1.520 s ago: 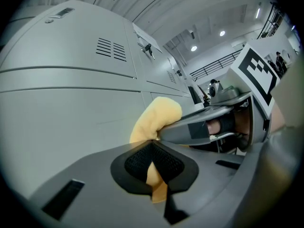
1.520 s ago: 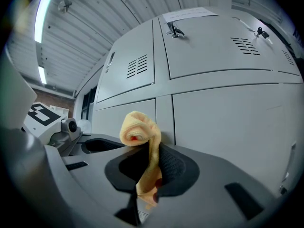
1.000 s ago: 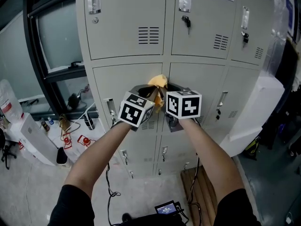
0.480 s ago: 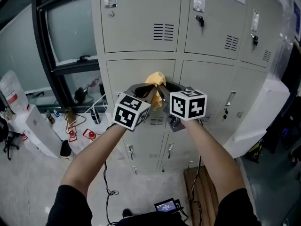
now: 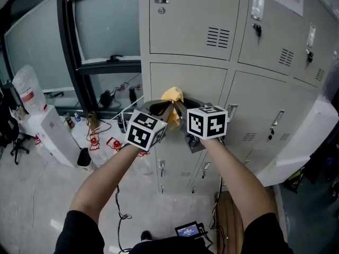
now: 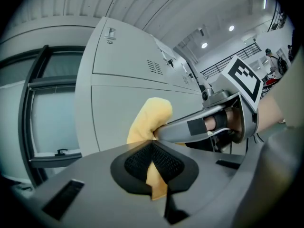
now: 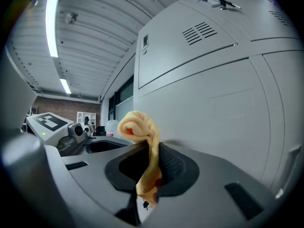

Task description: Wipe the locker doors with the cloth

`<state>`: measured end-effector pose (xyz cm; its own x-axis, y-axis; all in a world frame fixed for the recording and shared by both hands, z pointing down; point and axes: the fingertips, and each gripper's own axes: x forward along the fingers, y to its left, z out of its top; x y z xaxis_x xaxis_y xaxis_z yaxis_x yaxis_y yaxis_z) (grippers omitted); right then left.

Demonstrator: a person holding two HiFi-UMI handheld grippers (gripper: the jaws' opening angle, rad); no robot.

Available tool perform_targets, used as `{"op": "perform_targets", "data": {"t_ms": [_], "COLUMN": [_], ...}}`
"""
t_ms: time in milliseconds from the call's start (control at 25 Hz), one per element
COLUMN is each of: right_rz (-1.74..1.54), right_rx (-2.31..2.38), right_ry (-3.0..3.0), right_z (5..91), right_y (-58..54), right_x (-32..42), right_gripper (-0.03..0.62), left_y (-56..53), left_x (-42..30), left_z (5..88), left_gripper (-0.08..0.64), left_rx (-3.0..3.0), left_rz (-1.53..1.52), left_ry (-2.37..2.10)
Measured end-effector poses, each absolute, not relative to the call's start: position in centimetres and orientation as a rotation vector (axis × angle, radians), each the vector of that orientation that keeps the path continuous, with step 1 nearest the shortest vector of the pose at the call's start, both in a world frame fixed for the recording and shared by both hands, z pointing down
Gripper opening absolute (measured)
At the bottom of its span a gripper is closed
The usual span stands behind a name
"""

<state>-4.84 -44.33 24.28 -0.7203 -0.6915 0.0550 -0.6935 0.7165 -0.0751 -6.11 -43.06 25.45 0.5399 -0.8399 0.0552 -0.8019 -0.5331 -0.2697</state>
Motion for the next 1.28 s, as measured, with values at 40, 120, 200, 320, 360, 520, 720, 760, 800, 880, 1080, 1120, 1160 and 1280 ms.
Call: {"op": "perform_targets", "data": {"t_ms": [40,120,200,320,360,520,720,760,800,880,1080,1120,1160,1280], "right_rz": [0.148,0.165,0.171,0.175,0.176,0.157,0.126,0.125,0.125,0.128,0.135,0.137,0.136,0.104], "right_rx": [1.154,1.136,1.127,1.139,1.151,1.215,1.286,1.289,1.29,1.29,1.287,1.286,1.287,1.303], "right_ry": [-2.887,-2.885,-2.875,-2.848,-2.839,-2.787,-2.756,-2.756,-2.757,-2.757,-2.765,-2.767,-2.767,-2.754], "right_z": [24.7,25.5,26.2,27.4,27.8,29.0,29.5,29.5,29.5,29.6,29.7,29.7,29.7,29.7], "right_y": [-44.3,-44.3,-44.4,-44.8,-45.0,-45.7,-46.5,-46.6,-46.7,-46.9,-47.1,-47.1,-47.1,-47.0], "right_x": [-5.6,-6.9,-8.0,-9.1,-9.4,-10.2,-10.4,-10.3,-10.3,-10.3,-10.2,-10.2,-10.2,-10.1], "right_gripper": [0.071,0.071,0.071,0.071,0.071,0.071,0.071,0.071,0.071,0.071,0.071,0.071,0.071,0.071], "left_y": [-43.0,-43.0,-43.1,-43.5,-43.7,-44.7,-45.9,-46.0,-46.1,-46.2,-46.3,-46.3,-46.3,-46.2], "left_x": [-6.8,-8.2,-9.2,-10.5,-10.8,-11.7,-12.0,-11.9,-11.9,-11.9,-11.8,-11.8,-11.8,-11.7], "left_z": [25.9,26.6,27.4,28.7,29.1,30.4,31.0,31.0,31.0,31.1,31.0,31.0,31.1,31.1], "left_gripper": [0.02,0.02,0.019,0.02,0.02,0.02,0.02,0.02,0.02,0.02,0.019,0.02,0.02,0.02], "left_rx": [-2.566,-2.568,-2.569,-2.569,-2.57,-2.584,-2.594,-2.595,-2.596,-2.596,-2.59,-2.586,-2.579,-2.54], "left_rz": [-0.268,-0.279,-0.291,-0.32,-0.329,-0.361,-0.384,-0.382,-0.379,-0.377,-0.373,-0.378,-0.385,-0.419], "left_ry": [1.4,1.423,1.439,1.454,1.459,1.471,1.453,1.446,1.441,1.433,1.429,1.431,1.433,1.442]}}
